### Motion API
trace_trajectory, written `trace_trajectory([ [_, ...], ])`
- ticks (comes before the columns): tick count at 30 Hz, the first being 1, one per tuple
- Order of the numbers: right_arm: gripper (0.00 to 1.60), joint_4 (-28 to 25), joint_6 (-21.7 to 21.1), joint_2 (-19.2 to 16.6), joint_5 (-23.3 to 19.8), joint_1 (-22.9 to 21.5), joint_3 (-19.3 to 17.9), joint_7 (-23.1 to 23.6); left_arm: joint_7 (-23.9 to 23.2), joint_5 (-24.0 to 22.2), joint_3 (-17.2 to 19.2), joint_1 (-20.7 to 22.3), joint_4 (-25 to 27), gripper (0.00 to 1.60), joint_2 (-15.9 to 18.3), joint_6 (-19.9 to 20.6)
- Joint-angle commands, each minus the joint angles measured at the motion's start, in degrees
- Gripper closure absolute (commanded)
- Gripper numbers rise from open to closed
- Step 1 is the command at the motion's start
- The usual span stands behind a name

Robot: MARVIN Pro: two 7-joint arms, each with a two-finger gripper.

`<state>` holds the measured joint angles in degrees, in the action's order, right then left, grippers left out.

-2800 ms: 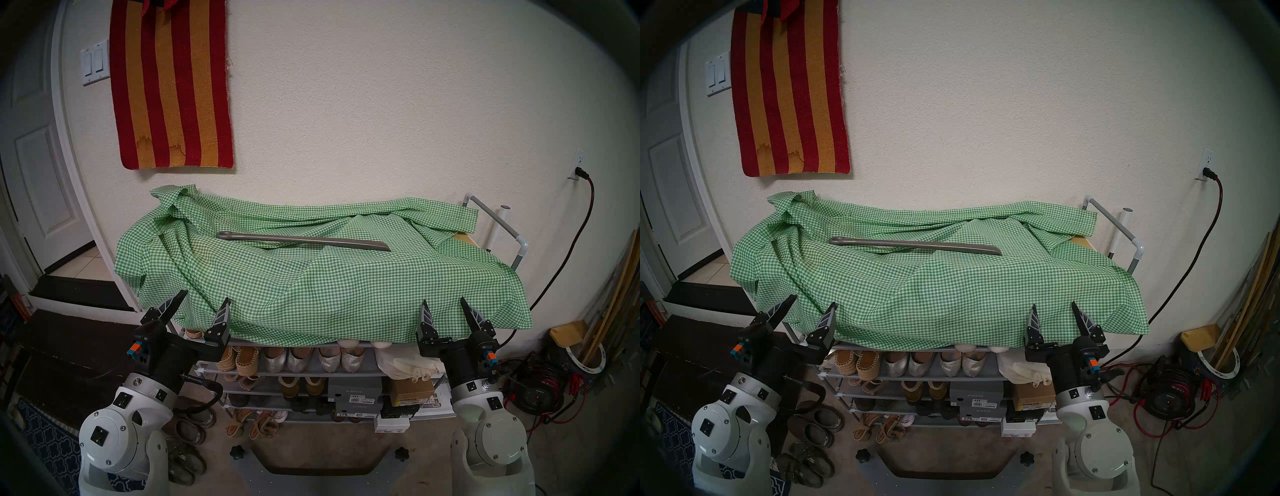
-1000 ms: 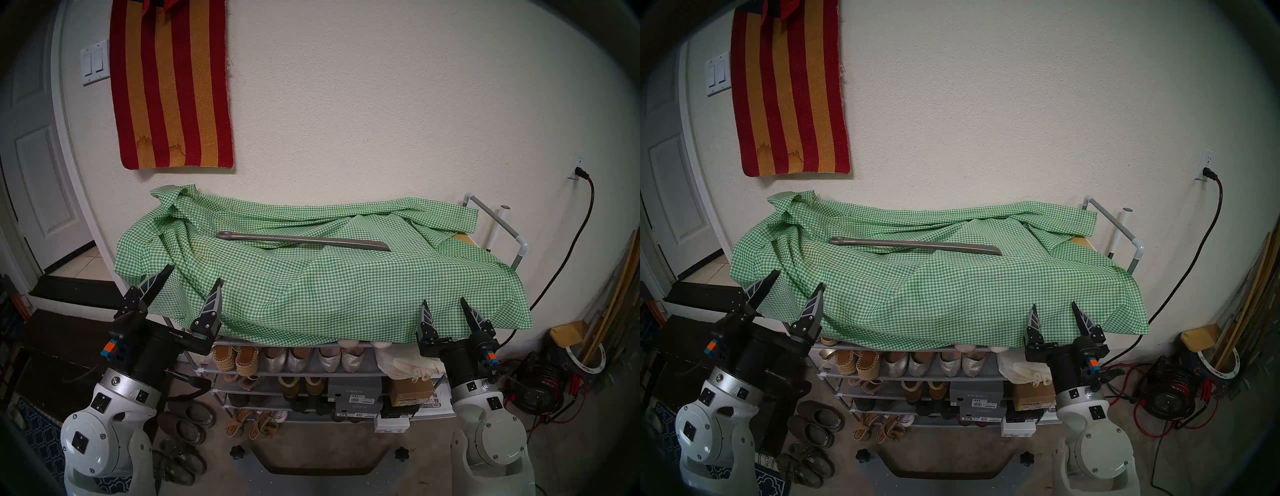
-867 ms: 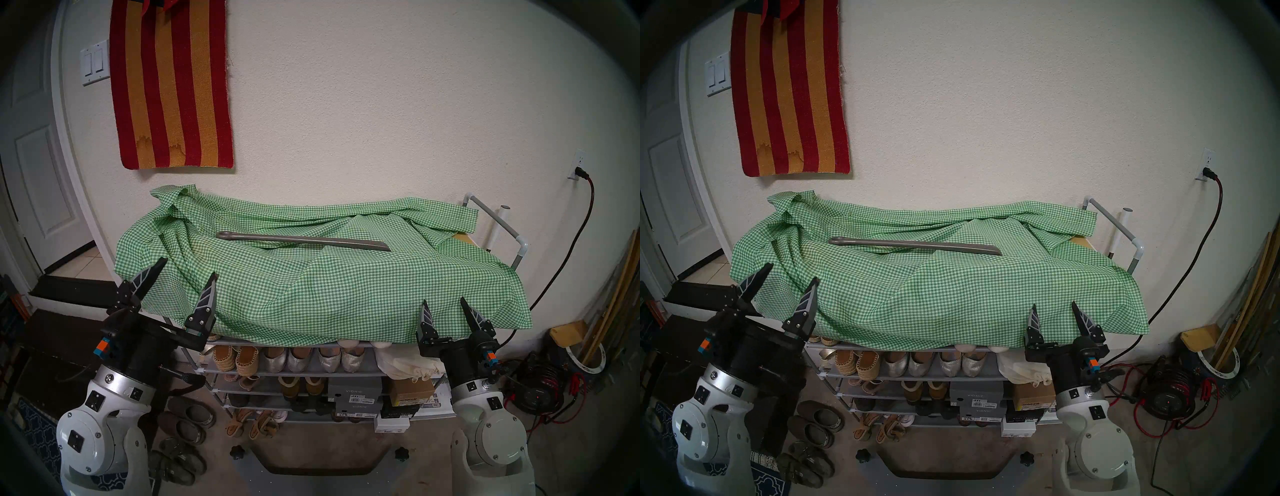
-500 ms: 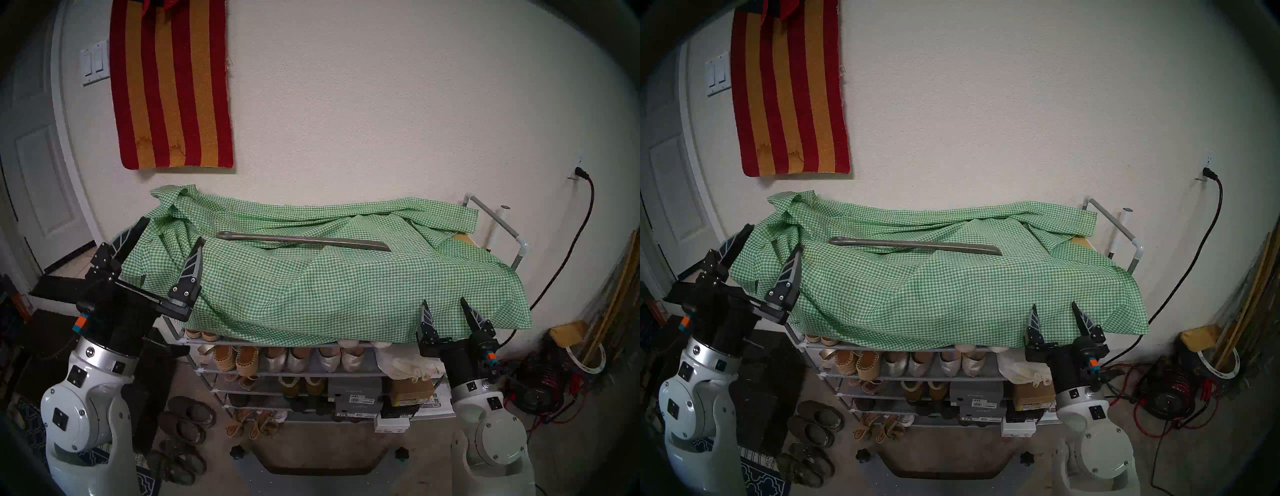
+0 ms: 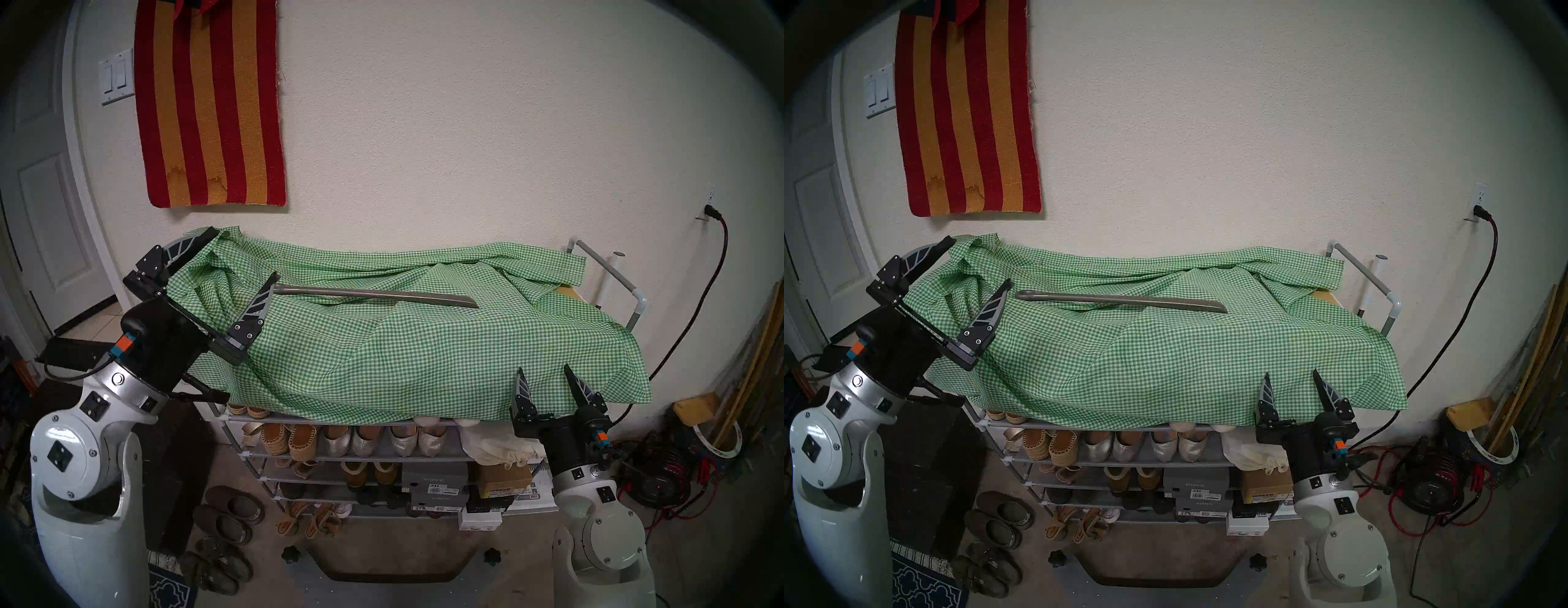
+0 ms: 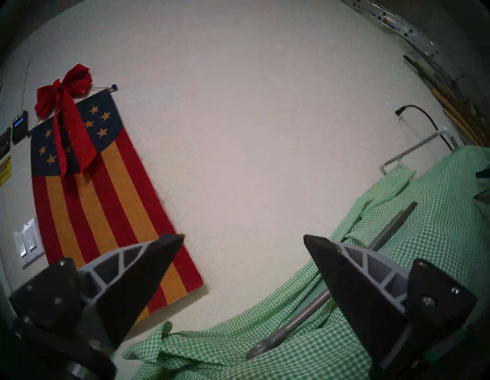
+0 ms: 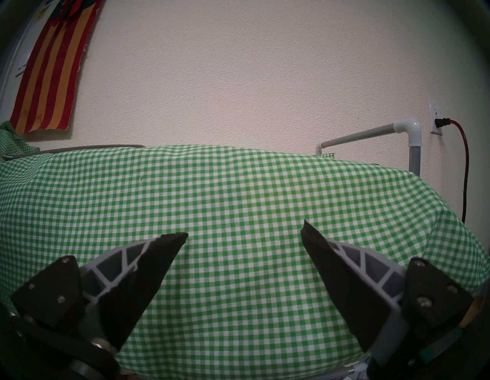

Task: Lift the object off the cloth, cover the shoe rack with the cloth, put the object back

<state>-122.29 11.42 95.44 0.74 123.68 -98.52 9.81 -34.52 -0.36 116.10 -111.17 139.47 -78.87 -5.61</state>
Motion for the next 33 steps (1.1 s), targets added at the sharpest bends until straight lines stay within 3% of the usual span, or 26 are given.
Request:
trace_trajectory([
  [1,0.0,0.0,0.0,0.0,0.0,0.0,0.0,0.0,-2.0,1.8,1.4,7.9,0.5,0.0,7.8,4.7],
  [2,0.0,0.0,0.0,0.0,0.0,0.0,0.0,0.0,-2.2,2.1,1.8,6.9,0.5,0.0,6.8,4.8],
  [5,0.0,0.0,0.0,0.0,0.0,0.0,0.0,0.0,-3.8,1.6,1.5,10.7,-0.4,0.0,10.4,6.9],
  [6,0.0,0.0,0.0,0.0,0.0,0.0,0.0,0.0,-4.5,1.7,1.3,9.9,0.1,0.0,9.6,6.9],
  [10,0.0,0.0,0.0,0.0,0.0,0.0,0.0,0.0,-8.7,2.8,-1.1,14.1,-2.1,0.0,13.6,8.1],
  [11,0.0,0.0,0.0,0.0,0.0,0.0,0.0,0.0,-9.2,3.2,-1.3,13.1,-1.7,0.0,12.6,7.8],
  [14,0.0,0.0,0.0,0.0,0.0,0.0,0.0,0.0,-13.4,3.2,-3.4,17.5,-4.7,0.0,16.9,9.2],
  [15,0.0,0.0,0.0,0.0,0.0,0.0,0.0,0.0,-13.1,3.9,-3.4,15.5,-4.2,0.0,14.9,8.3],
  [16,0.0,0.0,0.0,0.0,0.0,0.0,0.0,0.0,-15.2,3.5,-4.3,18.3,-6.1,0.0,17.6,9.3],
  [23,0.0,0.0,0.0,0.0,0.0,0.0,0.0,0.0,-20.8,3.7,-7.1,22.8,-12.6,0.0,21.9,9.0],
  [33,0.0,0.0,0.0,0.0,0.0,0.0,0.0,0.0,-23.4,3.2,-11.8,29.3,-18.5,0.0,28.2,7.4],
])
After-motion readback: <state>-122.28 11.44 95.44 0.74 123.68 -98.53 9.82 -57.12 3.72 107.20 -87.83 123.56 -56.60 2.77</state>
